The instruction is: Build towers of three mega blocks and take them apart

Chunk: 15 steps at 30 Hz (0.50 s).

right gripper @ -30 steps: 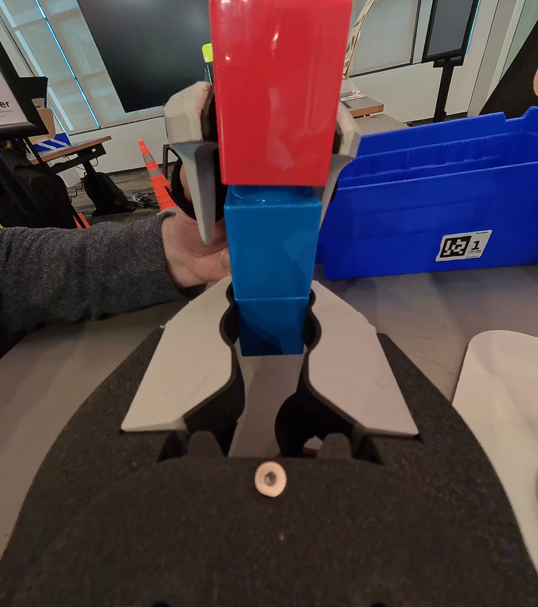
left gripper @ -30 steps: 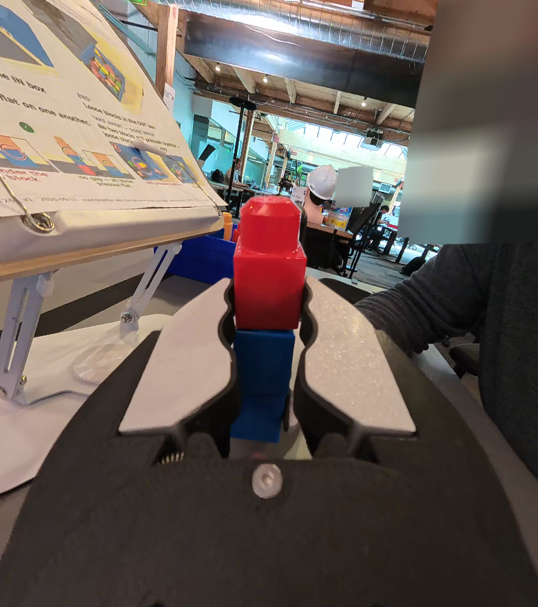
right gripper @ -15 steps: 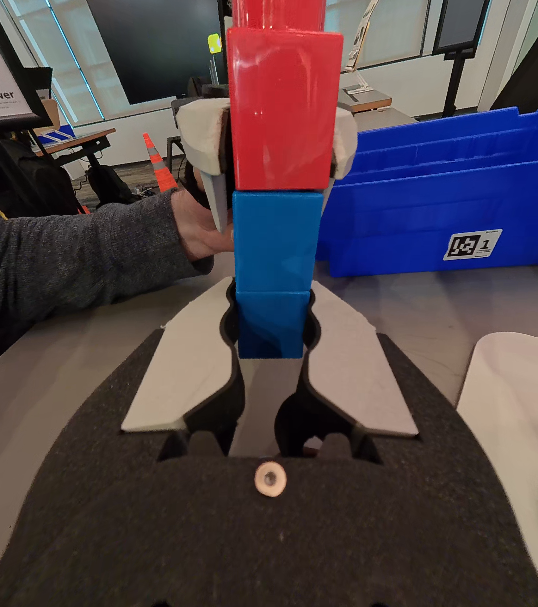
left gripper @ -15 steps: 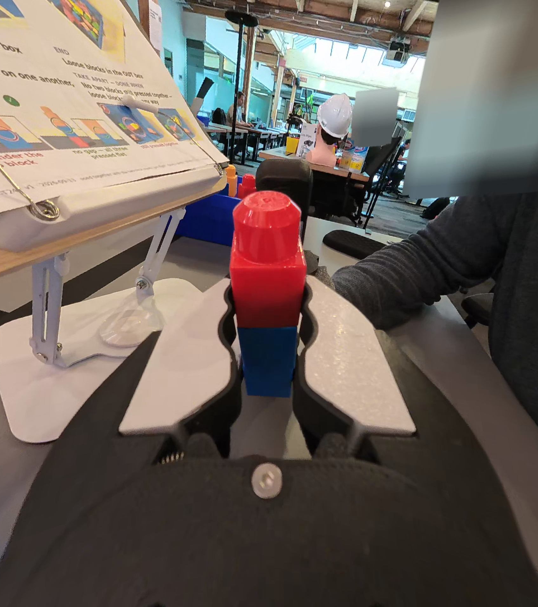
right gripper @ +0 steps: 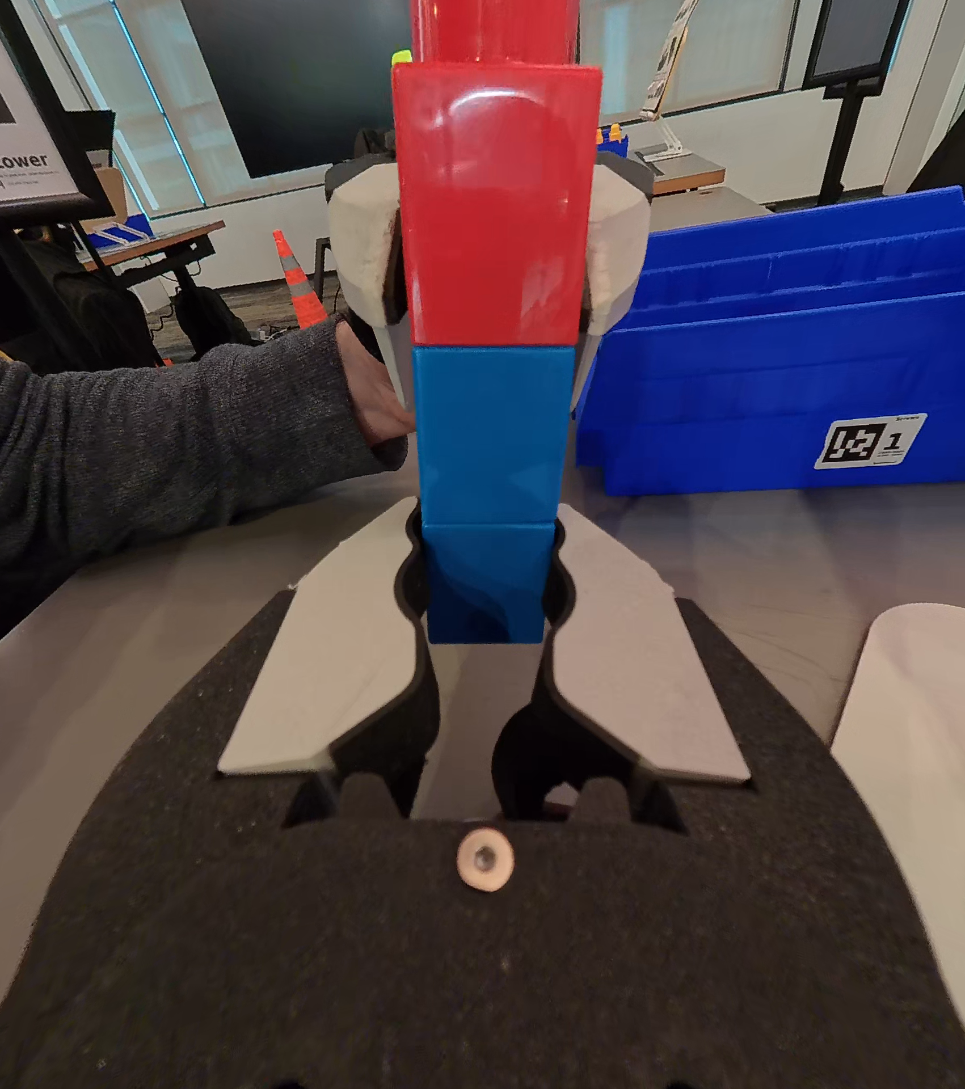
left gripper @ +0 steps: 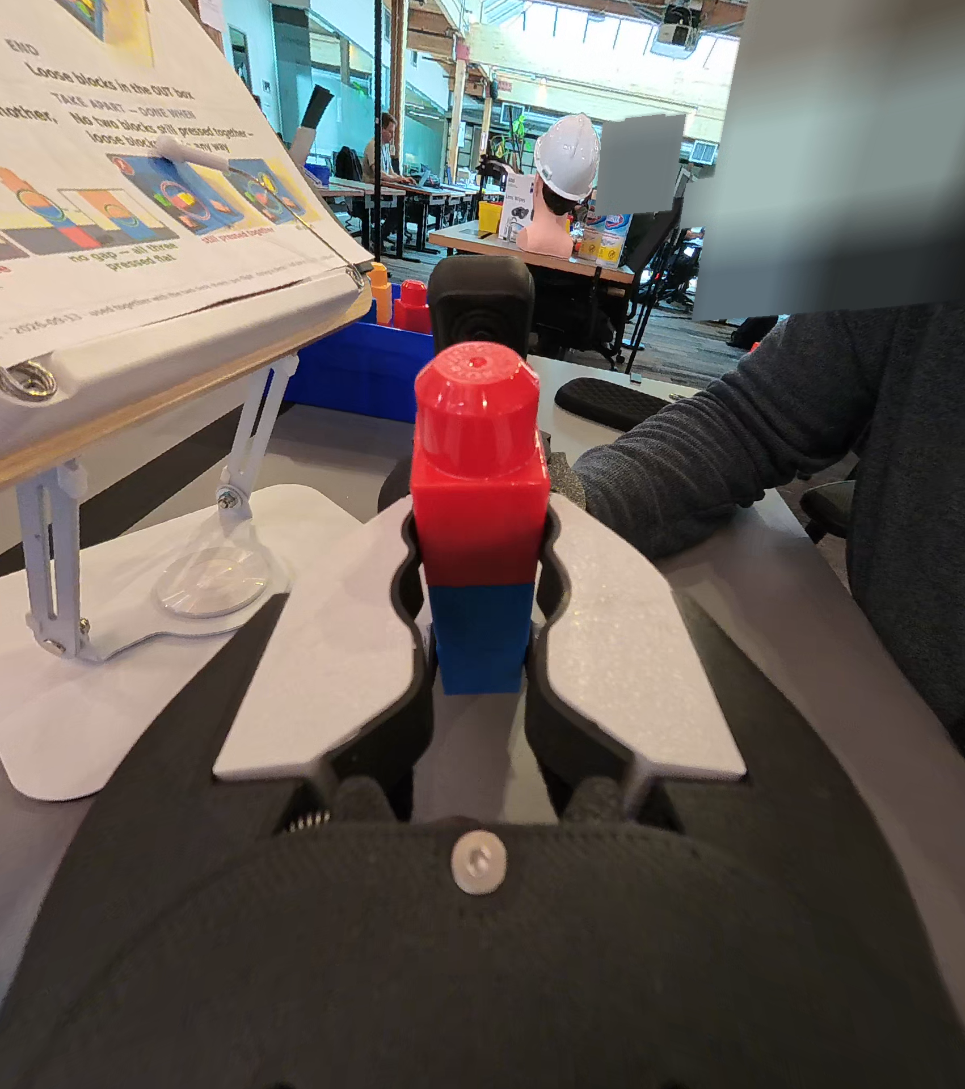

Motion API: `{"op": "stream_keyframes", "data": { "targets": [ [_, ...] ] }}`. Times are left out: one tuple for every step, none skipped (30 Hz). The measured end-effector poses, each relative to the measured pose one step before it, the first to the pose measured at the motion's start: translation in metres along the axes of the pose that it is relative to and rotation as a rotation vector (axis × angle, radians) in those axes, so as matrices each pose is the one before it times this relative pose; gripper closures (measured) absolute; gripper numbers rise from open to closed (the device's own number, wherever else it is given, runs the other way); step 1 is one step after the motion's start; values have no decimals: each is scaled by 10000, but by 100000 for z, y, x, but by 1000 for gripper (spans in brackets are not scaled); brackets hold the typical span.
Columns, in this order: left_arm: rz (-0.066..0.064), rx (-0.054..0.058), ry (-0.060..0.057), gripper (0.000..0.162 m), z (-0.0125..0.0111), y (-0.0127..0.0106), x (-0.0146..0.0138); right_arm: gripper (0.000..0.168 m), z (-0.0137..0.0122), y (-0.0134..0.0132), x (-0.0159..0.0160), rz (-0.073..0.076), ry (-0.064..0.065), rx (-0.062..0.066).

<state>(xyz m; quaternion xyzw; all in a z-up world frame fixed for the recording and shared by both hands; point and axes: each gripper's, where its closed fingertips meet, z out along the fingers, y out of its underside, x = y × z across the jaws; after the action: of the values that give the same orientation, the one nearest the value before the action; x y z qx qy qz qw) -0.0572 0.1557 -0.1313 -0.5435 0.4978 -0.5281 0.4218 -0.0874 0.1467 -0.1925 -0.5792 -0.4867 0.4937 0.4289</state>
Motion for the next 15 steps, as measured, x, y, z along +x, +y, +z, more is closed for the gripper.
{"op": "stream_keyframes", "data": {
  "targets": [
    [5, -18, 15, 126, 17, 21, 14, 134, 4, 9, -2, -3, -3, -8],
    [23, -10, 4, 126, 5, 18, 27, 134, 25, 26, -11, -23, 10, -20],
    [5, 15, -4, 126, 14, -4, 30, 134, 14, 10, -10, -11, 2, -8],
    [-4, 24, -19, 126, 10, -7, -5, 134, 0, 0, -4, 4, -1, 0],
    [-4, 10, -12, 126, 20, 9, 3, 134, -4, 7, 1, 0, 0, -5],
    [22, -5, -4, 125, 18, 3, 30, 134, 22, 13, -4, -15, 5, -11],
    [2, -7, -14, 125, 15, -2, -10, 134, 7, 7, -8, -7, 6, -4],
    [-1, 11, -28, 125, 18, -22, -15, 134, -12, -14, 17, 13, -3, 10],
    [16, 17, -8, 125, 24, -27, 19, 134, -6, -5, -15, -2, -6, 6],
    [23, 10, -12, 126, 8, -27, 11, 134, 7, -10, -3, -20, 9, 11],
    [-1, 8, -58, 126, -19, -60, -76, 133, -21, -47, 24, 12, 8, 39],
    [-17, 39, -64, 126, -9, -127, -58, 133, -61, -98, 28, 42, -12, 80],
    [-31, 51, -45, 126, 60, -140, -38, 133, -47, -84, 3, 10, -3, 73],
    [-70, 0, -7, 126, 75, -46, -26, 133, 14, -13, 0, -40, 33, 10],
    [-52, 3, 55, 126, 0, -12, 58, 133, 41, 26, -24, -57, 37, -21]
  ]
}}
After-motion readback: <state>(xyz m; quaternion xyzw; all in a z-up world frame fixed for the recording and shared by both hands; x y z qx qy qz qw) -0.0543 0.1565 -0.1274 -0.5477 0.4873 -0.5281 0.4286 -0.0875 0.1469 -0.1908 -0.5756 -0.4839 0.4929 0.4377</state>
